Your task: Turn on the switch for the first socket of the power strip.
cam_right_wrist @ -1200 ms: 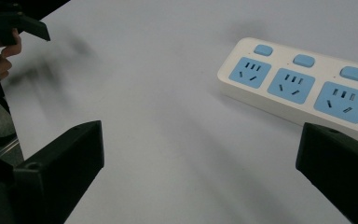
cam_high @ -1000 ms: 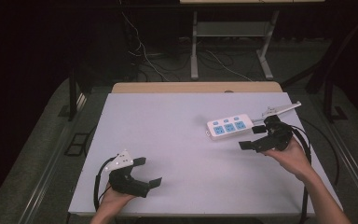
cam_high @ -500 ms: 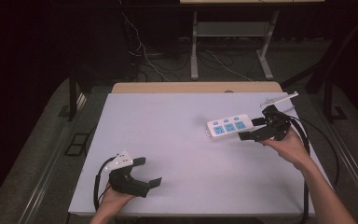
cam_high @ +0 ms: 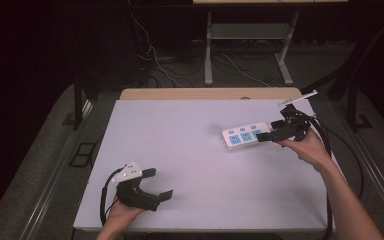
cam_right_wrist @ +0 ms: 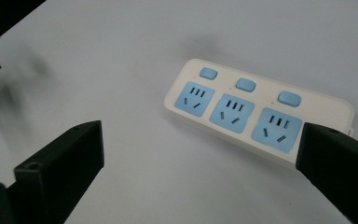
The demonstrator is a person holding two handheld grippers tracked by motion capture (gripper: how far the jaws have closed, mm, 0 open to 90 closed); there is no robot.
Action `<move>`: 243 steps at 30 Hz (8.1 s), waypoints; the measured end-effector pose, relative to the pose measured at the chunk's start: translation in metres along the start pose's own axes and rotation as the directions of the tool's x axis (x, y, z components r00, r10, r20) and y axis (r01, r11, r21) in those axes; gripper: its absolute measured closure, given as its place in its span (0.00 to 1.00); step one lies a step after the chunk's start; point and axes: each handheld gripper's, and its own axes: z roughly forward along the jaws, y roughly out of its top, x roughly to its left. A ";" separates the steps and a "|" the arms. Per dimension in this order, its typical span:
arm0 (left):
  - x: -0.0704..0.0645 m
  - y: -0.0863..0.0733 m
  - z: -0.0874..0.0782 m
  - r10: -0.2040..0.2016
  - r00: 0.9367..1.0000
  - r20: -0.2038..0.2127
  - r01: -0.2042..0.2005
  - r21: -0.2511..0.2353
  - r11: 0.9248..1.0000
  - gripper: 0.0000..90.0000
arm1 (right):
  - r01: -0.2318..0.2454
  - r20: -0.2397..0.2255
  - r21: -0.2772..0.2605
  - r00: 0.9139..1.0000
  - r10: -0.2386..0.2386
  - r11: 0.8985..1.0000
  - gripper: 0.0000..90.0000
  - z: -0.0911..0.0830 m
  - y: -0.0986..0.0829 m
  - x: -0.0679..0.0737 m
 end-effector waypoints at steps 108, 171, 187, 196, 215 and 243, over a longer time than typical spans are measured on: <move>0.001 -0.001 0.004 0.037 0.999 -0.021 -0.036 0.039 0.999 0.00 | -0.161 0.072 -0.046 0.984 0.164 0.986 1.00 0.074 -0.001 -0.084; 0.003 -0.002 -0.001 0.026 0.999 -0.026 -0.026 0.022 0.999 0.00 | -0.147 0.026 -0.155 0.988 0.153 0.977 1.00 0.089 -0.009 -0.079; 0.002 -0.001 0.001 0.019 1.000 -0.019 -0.019 0.018 1.000 0.00 | -0.137 0.063 -0.155 0.987 0.148 0.978 1.00 0.076 -0.002 -0.071; 0.000 -0.001 0.001 0.025 1.000 -0.010 -0.025 0.015 1.000 0.00 | -0.141 0.069 -0.154 0.986 0.153 0.978 1.00 0.059 -0.001 -0.063; 0.000 -0.001 0.000 0.006 1.000 0.000 -0.006 -0.010 1.000 0.00 | -0.141 0.092 -0.174 0.983 0.159 0.975 1.00 0.021 -0.002 -0.037; 0.001 -0.001 0.001 -0.005 1.000 0.001 0.005 -0.012 1.000 0.00 | -0.169 0.031 -0.202 0.983 0.179 0.965 0.00 -0.001 -0.037 0.017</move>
